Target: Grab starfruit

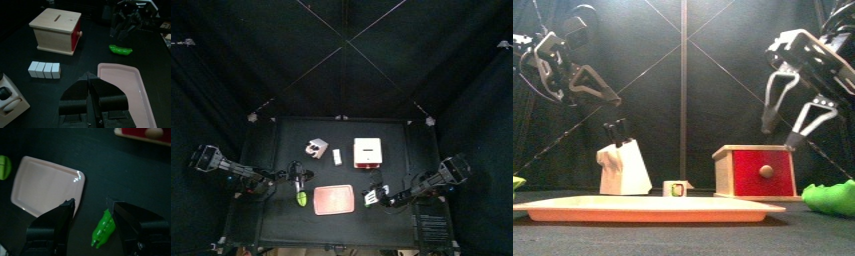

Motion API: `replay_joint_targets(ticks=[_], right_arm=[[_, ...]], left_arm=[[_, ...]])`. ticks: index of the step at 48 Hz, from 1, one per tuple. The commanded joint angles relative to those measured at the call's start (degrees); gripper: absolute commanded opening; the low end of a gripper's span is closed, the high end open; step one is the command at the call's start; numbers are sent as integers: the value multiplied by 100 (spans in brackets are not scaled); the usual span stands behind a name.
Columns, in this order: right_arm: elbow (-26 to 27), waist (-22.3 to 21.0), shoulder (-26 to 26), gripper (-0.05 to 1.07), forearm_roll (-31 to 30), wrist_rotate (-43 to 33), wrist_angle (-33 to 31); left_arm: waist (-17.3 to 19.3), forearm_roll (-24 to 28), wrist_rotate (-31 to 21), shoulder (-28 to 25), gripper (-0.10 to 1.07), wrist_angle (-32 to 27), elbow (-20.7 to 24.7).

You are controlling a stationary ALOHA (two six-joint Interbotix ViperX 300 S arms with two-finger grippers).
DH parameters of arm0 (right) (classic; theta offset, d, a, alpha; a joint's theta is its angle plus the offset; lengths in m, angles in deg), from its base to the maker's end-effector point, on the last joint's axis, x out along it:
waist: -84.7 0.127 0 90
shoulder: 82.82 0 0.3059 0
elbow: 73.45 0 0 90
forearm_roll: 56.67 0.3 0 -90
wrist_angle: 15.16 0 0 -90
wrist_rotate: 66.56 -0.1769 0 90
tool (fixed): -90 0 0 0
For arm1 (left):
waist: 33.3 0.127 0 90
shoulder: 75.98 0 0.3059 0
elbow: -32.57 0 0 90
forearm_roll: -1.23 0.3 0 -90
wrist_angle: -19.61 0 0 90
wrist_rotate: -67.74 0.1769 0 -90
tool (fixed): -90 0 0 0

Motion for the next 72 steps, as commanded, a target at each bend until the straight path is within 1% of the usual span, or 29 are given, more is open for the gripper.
replay_joint_targets(ticks=[1,7,12,15,19,26,29,33,43,47,52,57,62,68,72], right_arm=[[114,-44,343,87,-492,-44,-26],[79,-167,571,87,-1072,-53,-88],[18,-352,765,87,-1538,-62,-185],[-35,-466,888,87,-1749,-26,-202],[-114,-624,1081,87,-1986,-35,-202],[-281,-729,1494,87,-2452,-70,-202],[-352,-729,1635,87,-2628,-79,-202],[-439,-729,1863,87,-2865,-53,-211],[-738,-729,2452,87,-3472,-53,-220],[-826,-729,2698,87,-3604,-26,-220],[-993,-729,2971,87,-3665,-18,-220],[-1134,-729,3111,87,-3630,-53,-220],[-1230,-729,3146,87,-3498,-53,-220],[-1248,-721,3138,87,-3401,-53,-220],[-1257,-721,3129,87,-3331,-53,-220]], left_arm=[[18,18,-9,9,40,0,79],[-18,0,-9,18,43,-132,97],[-18,-35,-9,53,49,-422,185],[-18,-79,0,79,56,-677,299],[-18,-88,9,88,68,-1046,483],[18,-123,0,88,89,-1564,659],[9,-211,0,97,96,-1793,712],[44,-404,0,97,102,-2109,791],[264,-870,0,97,103,-3111,1063],[387,-905,0,97,103,-3454,1169],[633,-905,0,97,103,-3964,1371],[932,-782,-9,97,103,-4605,1617],[1063,-510,-26,97,103,-5027,1811],[1143,-229,-70,97,103,-5282,1942],[1248,-26,-308,123,102,-5476,1986]])
